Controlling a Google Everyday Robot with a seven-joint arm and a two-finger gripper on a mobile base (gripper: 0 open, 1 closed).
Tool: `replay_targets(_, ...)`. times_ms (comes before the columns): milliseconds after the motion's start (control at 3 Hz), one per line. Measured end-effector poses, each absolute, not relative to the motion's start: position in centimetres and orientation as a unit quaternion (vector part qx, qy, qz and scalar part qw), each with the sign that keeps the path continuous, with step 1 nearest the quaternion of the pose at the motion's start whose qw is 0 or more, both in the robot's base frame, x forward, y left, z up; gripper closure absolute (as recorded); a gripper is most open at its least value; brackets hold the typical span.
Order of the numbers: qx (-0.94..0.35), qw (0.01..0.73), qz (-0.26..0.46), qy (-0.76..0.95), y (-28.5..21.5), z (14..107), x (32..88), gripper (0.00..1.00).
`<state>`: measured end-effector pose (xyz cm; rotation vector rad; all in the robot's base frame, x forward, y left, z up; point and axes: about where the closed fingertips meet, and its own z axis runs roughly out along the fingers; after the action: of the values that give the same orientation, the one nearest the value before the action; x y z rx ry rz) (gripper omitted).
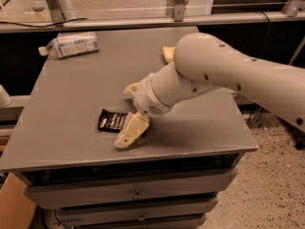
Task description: Move rxbar chocolate near blue plastic bottle
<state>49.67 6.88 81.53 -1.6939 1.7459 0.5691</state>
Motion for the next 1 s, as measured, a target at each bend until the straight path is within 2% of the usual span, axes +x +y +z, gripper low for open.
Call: replay_targets(1000,-0.64,0.311,0.214,0.669,6.7,81.54,49.53,0.86)
